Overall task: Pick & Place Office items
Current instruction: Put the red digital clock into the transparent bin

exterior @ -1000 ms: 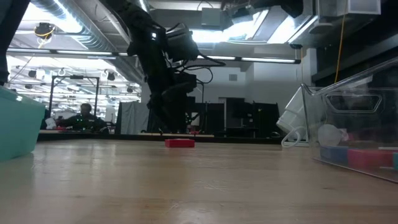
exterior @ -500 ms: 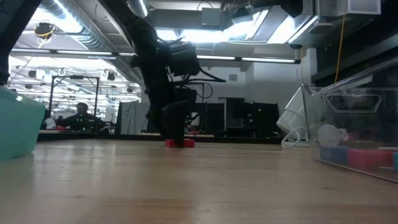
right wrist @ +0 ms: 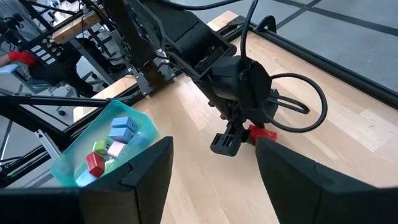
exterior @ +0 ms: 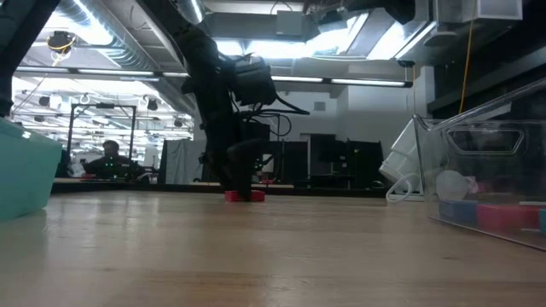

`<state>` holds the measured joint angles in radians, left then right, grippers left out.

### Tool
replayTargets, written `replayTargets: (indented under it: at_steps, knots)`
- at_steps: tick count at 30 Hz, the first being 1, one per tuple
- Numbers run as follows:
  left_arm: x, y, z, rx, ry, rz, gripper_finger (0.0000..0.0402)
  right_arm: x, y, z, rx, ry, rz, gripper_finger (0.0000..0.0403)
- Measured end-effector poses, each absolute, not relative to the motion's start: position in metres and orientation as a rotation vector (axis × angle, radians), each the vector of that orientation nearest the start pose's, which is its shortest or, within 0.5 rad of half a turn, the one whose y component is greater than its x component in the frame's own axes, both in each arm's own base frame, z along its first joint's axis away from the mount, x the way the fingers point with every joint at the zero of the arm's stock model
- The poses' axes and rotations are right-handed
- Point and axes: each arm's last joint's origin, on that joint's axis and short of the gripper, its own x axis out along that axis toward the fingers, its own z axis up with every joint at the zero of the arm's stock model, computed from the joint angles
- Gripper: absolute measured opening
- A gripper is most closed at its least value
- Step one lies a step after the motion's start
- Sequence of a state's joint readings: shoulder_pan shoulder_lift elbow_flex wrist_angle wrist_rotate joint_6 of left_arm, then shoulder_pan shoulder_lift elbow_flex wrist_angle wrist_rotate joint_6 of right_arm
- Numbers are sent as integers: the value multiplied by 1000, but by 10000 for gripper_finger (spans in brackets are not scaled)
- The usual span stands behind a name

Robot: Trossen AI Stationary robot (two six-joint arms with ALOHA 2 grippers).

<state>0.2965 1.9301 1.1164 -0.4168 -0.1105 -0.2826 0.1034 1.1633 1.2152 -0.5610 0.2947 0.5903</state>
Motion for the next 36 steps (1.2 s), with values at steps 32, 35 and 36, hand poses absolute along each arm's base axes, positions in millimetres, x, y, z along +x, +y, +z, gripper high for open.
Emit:
replayTargets:
  at_steps: [32, 35, 36]
  knots:
    - [328, 170, 295, -762, 288, -654, 150, 251, 15, 399, 383, 189, -105, 233]
    - [331, 161, 314, -702, 244, -678, 150, 252, 10, 400, 383, 176, -90, 233]
    - [334, 157, 319, -687, 237, -696, 150, 252, 8, 401, 383, 169, -80, 233]
